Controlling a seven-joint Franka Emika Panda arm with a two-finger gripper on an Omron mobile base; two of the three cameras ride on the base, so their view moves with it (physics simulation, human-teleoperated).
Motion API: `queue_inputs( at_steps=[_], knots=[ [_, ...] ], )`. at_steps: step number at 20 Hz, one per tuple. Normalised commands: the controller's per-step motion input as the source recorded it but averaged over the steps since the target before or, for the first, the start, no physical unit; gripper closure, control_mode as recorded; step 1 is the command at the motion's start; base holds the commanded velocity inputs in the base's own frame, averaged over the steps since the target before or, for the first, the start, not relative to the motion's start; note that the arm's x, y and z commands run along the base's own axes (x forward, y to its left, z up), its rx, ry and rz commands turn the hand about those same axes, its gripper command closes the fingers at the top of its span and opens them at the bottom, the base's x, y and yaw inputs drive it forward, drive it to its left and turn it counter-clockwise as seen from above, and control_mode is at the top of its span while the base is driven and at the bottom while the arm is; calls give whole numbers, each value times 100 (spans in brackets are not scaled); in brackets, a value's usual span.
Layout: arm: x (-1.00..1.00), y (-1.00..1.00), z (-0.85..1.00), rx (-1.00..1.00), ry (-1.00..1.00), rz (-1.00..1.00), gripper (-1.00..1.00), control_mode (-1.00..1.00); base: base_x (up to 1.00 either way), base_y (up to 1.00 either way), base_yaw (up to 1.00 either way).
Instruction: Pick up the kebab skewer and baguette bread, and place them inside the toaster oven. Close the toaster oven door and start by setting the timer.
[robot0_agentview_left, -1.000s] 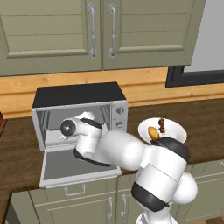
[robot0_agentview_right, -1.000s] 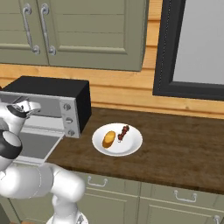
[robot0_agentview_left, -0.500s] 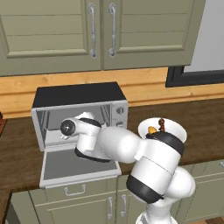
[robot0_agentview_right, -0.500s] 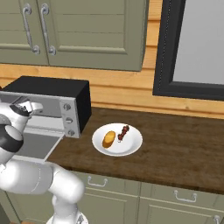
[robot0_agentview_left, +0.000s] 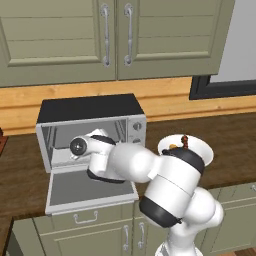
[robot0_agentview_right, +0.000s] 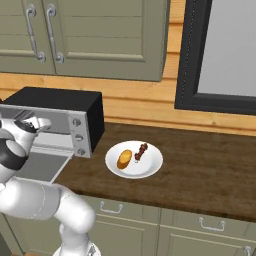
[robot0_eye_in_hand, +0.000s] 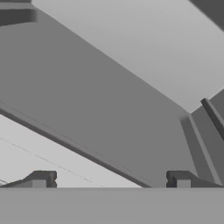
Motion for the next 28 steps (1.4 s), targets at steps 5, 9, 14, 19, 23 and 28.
queue_inputs(
  at_steps=[5, 9, 14, 19, 23, 28],
  knots=[
    [11, 0, -5, 0, 0, 0, -100, -100, 0, 0, 0],
    [1, 0, -19, 0, 0, 0, -100, -100, 0, 0, 0],
    [12, 0, -3, 0, 0, 0, -100, -100, 0, 0, 0],
    [12, 0, -4, 0, 0, 0, -100, -100, 0, 0, 0],
    [2, 0, -15, 0, 0, 0, -100, -100, 0, 0, 0],
    [11, 0, -8, 0, -1, 0, -100, -100, 0, 0, 0]
  ],
)
